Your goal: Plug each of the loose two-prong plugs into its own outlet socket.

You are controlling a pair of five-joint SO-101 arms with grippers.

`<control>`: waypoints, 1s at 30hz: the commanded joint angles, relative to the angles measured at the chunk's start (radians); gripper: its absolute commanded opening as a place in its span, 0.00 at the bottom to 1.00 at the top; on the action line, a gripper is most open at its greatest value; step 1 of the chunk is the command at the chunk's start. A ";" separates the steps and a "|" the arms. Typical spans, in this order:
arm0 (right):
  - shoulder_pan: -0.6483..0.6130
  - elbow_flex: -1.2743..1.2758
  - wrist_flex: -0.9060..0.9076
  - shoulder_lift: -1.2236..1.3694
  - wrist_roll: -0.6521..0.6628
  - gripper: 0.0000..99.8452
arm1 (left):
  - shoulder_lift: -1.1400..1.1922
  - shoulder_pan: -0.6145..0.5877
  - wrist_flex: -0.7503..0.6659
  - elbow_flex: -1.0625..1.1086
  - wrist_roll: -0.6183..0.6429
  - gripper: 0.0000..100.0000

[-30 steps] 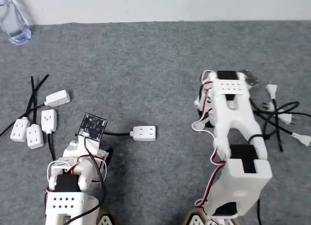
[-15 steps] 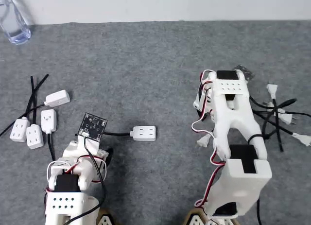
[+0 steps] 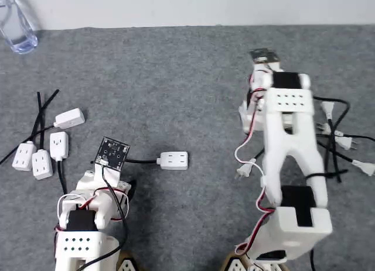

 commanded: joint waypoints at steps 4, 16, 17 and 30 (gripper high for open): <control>0.124 -0.035 0.079 -0.035 1.028 0.27 | -0.011 0.006 -0.018 -0.008 -0.011 0.24; -0.007 -0.025 0.228 0.159 1.542 0.25 | -0.011 0.005 -0.018 0.001 -0.083 0.24; -0.028 -0.025 0.228 0.186 1.544 0.23 | -0.011 0.005 -0.018 0.001 -0.083 0.24; -0.013 -0.028 0.223 0.337 1.599 0.17 | -0.011 0.005 -0.020 0.001 -0.084 0.24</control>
